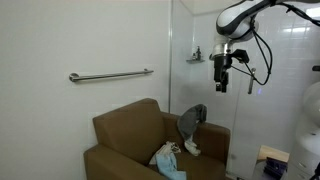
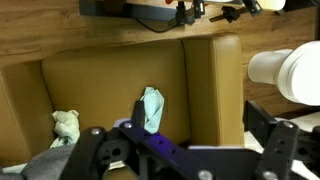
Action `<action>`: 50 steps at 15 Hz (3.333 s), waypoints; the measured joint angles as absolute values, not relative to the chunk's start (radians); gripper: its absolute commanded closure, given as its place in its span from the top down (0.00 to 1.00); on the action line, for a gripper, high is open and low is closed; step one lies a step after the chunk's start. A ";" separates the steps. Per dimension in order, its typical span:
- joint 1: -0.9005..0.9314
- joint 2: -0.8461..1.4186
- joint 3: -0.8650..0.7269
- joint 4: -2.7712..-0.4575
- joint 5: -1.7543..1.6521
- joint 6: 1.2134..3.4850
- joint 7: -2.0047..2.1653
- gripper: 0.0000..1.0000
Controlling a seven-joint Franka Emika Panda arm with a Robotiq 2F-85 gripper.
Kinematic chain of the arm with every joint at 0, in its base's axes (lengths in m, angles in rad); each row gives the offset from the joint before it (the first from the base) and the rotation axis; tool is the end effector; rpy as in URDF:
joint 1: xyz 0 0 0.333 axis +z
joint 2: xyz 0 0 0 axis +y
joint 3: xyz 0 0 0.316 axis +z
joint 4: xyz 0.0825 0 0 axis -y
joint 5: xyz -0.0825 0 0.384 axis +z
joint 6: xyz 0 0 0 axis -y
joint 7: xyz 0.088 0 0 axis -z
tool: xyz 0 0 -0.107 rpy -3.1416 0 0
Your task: Put the blue cloth on the arm of the couch
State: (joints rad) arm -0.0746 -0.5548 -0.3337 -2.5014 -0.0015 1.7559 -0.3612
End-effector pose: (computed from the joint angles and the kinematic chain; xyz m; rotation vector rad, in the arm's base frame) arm 0.3299 -0.1463 0.4483 -2.8981 -0.0280 0.2053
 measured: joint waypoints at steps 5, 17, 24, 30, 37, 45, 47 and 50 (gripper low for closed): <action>-0.075 -0.555 -0.334 -2.501 -0.002 1.756 -0.361 1.00; -0.071 -0.532 -0.314 -2.476 0.008 1.812 -0.361 1.00; -0.032 -0.238 -0.233 -2.293 0.009 2.115 -0.360 1.00; -0.056 0.070 -0.222 -2.120 0.010 2.131 -0.362 1.00; -0.066 0.102 -0.221 -2.081 0.010 2.115 -0.362 1.00; -0.089 0.198 -0.162 -2.008 0.017 2.093 -0.374 1.00; -0.093 0.280 -0.136 -1.940 0.025 2.069 -0.396 1.00; -0.102 0.430 -0.090 -1.831 0.026 2.048 -0.415 1.00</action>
State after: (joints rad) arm -0.1017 0.4296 -0.0896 -1.8309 0.0257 2.0482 -0.4151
